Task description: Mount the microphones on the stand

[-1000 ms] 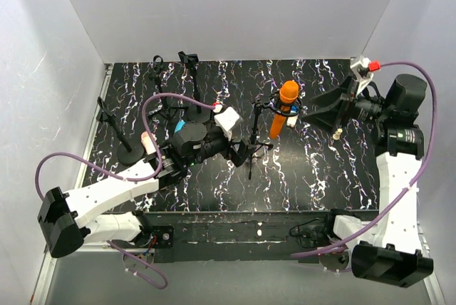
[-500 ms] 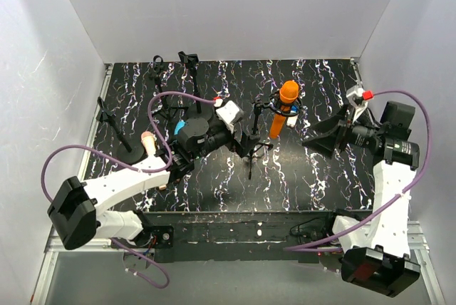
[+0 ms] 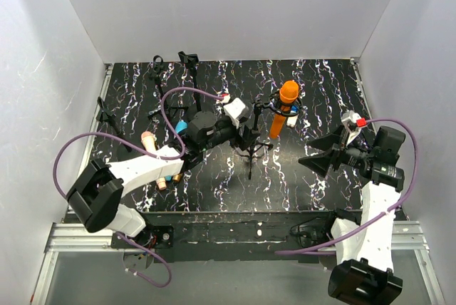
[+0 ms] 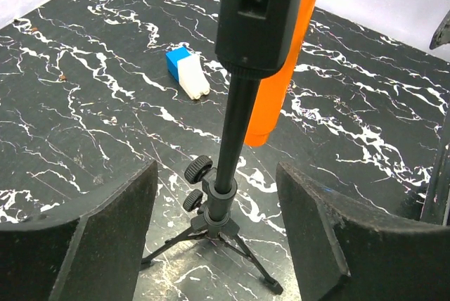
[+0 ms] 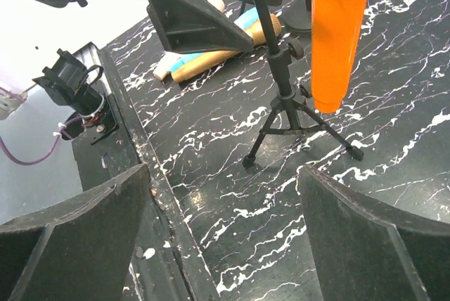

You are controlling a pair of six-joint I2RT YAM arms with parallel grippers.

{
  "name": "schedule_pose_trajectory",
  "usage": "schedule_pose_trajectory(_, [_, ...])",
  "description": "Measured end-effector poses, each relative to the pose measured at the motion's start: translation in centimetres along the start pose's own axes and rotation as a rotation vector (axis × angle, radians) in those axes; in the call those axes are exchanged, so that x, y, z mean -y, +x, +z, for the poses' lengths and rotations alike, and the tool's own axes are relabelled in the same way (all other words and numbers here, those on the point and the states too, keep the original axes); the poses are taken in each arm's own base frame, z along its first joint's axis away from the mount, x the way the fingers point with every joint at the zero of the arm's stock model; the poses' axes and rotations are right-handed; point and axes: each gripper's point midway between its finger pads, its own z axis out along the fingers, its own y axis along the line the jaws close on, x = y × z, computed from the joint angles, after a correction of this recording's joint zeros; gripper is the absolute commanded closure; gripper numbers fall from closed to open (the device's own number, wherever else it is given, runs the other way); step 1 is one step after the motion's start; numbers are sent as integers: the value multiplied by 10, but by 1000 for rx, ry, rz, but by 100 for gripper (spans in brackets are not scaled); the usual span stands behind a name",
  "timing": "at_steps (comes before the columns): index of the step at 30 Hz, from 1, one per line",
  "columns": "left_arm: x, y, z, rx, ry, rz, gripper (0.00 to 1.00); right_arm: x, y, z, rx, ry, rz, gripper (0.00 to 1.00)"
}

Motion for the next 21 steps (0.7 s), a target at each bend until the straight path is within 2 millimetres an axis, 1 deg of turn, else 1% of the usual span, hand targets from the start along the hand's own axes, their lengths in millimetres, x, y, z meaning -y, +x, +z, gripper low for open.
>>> schedule_pose_trajectory(6, [1, 2, 5, 1, 18, 8, 42, -1, -2, 0, 5, -3, -43, 6])
schedule_pose_trajectory(7, [1, 1, 7, 3, 20, 8, 46, -1, -2, 0, 5, -2, -50, 7])
schedule_pose_trajectory(8, [1, 0, 9, 6, 22, 9, 49, -1, -3, 0, 5, -2, -57, 7])
schedule_pose_trajectory(11, [-1, -5, 14, 21, 21, 11, 51, -2, -3, -1, 6, -1, -74, 6])
schedule_pose_trajectory(16, [-3, -14, 23, 43, 20, 12, 59, -3, -3, -1, 7, -1, -86, 6])
schedule_pose_trajectory(17, [-3, -15, 24, 49, 20, 13, 64, -4, -3, -1, 7, -1, -88, 6])
schedule_pose_trajectory(20, [-3, -19, 26, 58, 23, 12, 73, -4, -4, -1, 8, -1, -93, 6])
schedule_pose_trajectory(21, [-3, -19, 27, 59, 23, 12, 79, -4, -4, -1, 8, -1, -93, 6])
